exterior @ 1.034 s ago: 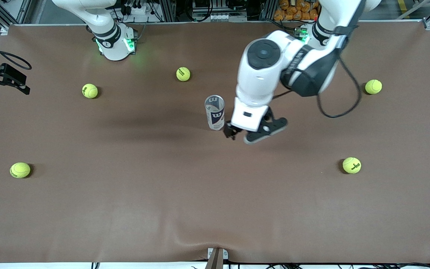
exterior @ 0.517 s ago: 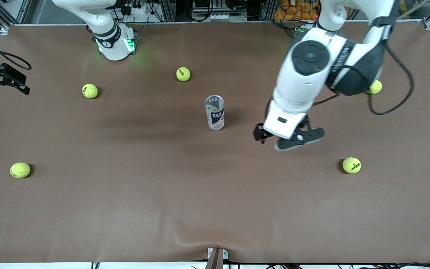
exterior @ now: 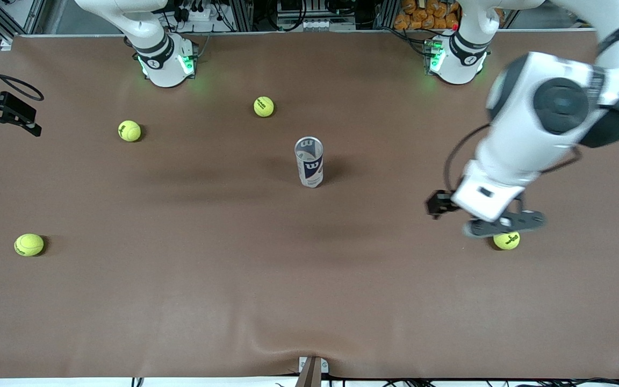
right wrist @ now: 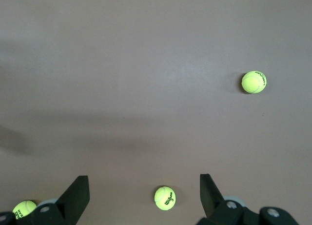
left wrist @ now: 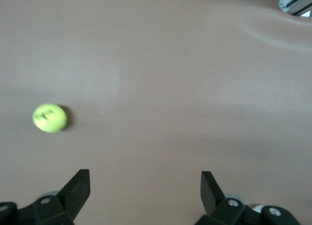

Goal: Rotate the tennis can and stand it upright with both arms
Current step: 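Open the left gripper and withdraw it from the standing can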

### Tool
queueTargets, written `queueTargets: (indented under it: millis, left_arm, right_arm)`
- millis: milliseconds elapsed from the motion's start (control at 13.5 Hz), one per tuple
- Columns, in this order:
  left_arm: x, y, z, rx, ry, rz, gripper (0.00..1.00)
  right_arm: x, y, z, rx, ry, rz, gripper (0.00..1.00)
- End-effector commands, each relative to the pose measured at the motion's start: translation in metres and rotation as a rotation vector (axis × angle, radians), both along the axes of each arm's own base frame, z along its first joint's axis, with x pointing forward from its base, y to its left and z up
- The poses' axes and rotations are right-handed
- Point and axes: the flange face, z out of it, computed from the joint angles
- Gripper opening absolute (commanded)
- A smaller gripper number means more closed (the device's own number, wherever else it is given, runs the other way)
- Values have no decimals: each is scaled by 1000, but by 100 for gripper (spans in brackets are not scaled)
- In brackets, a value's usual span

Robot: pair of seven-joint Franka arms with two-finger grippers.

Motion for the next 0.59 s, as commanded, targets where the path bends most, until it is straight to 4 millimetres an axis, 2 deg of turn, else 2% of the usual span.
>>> queueTargets:
  millis: [0, 221, 295, 369, 517]
  left_arm:
    - [-17, 40, 32, 23, -23, -84, 100]
    - [-37, 59, 65, 52, -10, -60, 100]
    - [-45, 59, 73, 27, 7, -56, 100]
    - [-50, 73, 84, -11, 14, -36, 100]
    - [-66, 83, 96, -36, 73, -53, 100]
  right_arm:
    - [-2, -4, -5, 2, -2, -5, 100]
    - [-3, -6, -5, 1, -5, -2, 100]
    - [-4, -5, -4, 1, -7, 0, 100]
    - [-4, -6, -4, 1, -7, -2, 100]
    - [-5, -6, -2, 1, -8, -2, 100]
